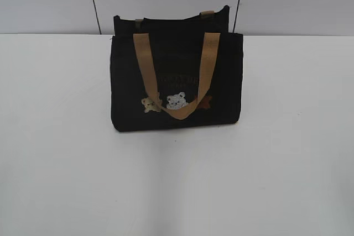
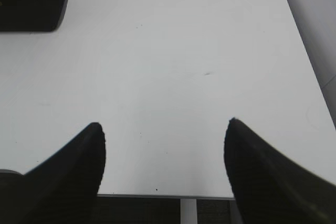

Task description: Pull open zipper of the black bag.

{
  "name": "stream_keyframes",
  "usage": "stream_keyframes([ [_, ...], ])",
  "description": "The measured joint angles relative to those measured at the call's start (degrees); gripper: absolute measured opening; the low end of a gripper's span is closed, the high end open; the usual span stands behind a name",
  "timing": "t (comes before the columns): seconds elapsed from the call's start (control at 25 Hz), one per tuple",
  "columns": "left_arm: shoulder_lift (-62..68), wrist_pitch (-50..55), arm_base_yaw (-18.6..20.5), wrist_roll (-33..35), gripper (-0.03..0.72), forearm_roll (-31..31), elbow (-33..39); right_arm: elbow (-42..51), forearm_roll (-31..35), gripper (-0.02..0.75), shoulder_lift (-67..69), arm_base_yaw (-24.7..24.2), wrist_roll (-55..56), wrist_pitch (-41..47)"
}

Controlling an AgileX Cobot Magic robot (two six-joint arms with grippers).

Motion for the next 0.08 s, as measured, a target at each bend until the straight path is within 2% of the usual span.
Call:
stream_keyframes([
  [0.08,0.0,0.0,0.3,0.0,0.459,0.0,0.0,0.0,0.0,0.536,0.0,0.0,0.0,0.0],
])
